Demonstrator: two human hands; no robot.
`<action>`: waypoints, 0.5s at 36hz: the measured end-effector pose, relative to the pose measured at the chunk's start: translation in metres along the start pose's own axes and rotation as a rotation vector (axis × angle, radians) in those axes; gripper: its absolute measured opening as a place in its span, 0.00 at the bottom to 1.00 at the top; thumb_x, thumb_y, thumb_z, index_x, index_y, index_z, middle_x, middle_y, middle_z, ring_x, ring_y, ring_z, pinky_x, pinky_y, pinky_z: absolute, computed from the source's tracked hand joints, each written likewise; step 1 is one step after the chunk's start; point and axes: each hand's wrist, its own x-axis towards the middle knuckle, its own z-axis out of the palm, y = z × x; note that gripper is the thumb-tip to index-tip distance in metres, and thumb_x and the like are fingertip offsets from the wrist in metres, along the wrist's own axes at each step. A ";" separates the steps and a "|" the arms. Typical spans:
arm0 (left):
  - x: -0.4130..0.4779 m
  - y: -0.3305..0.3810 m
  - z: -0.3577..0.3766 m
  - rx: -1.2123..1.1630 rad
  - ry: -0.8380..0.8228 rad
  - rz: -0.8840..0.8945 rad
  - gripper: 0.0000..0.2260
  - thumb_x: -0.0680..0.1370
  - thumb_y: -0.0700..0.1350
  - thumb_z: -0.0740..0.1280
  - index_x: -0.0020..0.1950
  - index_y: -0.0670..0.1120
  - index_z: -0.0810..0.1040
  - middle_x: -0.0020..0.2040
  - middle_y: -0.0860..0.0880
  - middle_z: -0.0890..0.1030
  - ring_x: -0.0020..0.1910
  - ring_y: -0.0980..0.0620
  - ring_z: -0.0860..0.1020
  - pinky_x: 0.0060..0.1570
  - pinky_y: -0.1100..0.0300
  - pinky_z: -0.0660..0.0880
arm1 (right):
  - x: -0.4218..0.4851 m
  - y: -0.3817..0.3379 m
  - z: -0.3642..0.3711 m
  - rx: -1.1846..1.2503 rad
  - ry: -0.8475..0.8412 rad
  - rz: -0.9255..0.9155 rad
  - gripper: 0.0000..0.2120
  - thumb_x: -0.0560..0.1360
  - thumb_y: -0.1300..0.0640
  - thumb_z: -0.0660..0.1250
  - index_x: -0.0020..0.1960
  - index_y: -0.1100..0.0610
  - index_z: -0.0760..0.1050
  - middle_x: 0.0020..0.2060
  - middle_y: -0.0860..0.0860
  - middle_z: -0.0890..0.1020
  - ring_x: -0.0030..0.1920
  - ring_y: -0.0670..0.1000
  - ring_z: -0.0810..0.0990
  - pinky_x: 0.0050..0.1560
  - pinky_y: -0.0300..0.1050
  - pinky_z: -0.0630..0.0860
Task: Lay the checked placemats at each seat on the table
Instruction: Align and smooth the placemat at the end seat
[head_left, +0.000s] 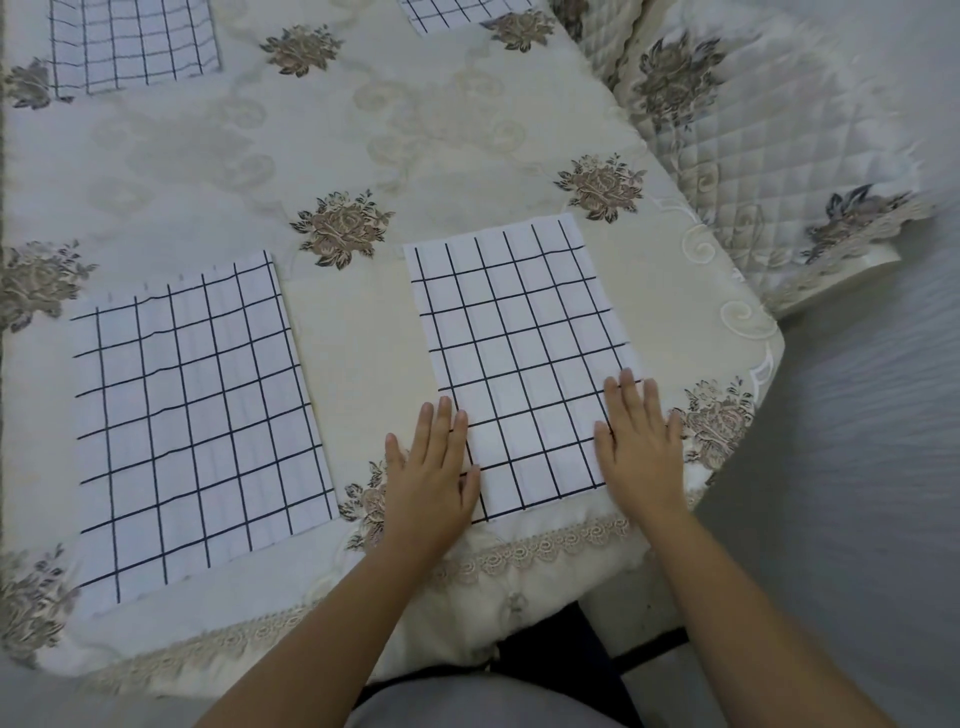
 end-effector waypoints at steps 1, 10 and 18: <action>-0.001 -0.002 0.000 -0.004 0.000 -0.011 0.26 0.77 0.53 0.51 0.74 0.44 0.60 0.74 0.45 0.63 0.74 0.48 0.56 0.63 0.35 0.63 | 0.000 0.004 -0.002 0.000 -0.005 0.014 0.30 0.75 0.42 0.36 0.76 0.50 0.44 0.74 0.44 0.44 0.76 0.50 0.44 0.72 0.61 0.46; 0.006 0.003 -0.024 -0.324 0.165 -0.125 0.17 0.74 0.43 0.59 0.60 0.39 0.77 0.62 0.41 0.77 0.60 0.40 0.75 0.55 0.46 0.75 | 0.018 -0.007 -0.033 0.299 0.157 0.201 0.19 0.76 0.56 0.63 0.65 0.61 0.71 0.66 0.57 0.70 0.66 0.57 0.66 0.63 0.52 0.65; 0.045 0.018 -0.057 -0.601 -0.066 -0.598 0.16 0.76 0.42 0.66 0.60 0.39 0.68 0.55 0.41 0.74 0.45 0.46 0.74 0.41 0.58 0.69 | 0.067 -0.011 -0.065 0.425 -0.202 0.558 0.32 0.71 0.55 0.72 0.66 0.67 0.60 0.64 0.63 0.68 0.62 0.63 0.71 0.56 0.54 0.73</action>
